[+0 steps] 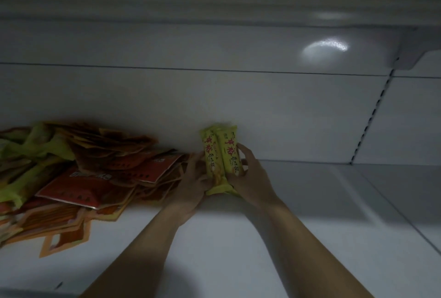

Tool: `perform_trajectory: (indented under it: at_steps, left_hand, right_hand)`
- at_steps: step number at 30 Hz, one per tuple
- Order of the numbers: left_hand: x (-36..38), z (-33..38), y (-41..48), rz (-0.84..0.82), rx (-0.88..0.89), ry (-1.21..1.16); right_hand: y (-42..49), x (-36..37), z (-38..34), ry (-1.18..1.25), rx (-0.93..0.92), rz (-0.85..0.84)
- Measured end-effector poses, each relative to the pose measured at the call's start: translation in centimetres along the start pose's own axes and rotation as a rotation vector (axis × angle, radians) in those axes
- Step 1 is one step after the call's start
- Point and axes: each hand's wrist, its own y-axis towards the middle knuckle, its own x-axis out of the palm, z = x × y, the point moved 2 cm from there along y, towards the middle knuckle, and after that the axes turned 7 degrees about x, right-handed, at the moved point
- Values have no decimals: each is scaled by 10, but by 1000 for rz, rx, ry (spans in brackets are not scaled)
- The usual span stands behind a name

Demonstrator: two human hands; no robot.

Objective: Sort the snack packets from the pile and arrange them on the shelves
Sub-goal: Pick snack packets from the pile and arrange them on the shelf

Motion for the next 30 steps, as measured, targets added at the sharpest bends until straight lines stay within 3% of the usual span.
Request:
perform_trajectory:
  at_steps: [7, 12, 23, 30]
  left_hand:
    - [2, 1, 2, -9, 65, 71]
    - [3, 2, 1, 22, 74, -24]
    - [-1, -9, 9, 39, 121, 34]
    - [-4, -17, 11, 44, 60, 74]
  right_hand:
    - [-3, 2, -4, 93, -3, -55]
    - [1, 6, -1, 30, 8, 13]
    - [5, 3, 4, 40, -10, 43]
    - [-4, 5, 3, 35, 7, 136]
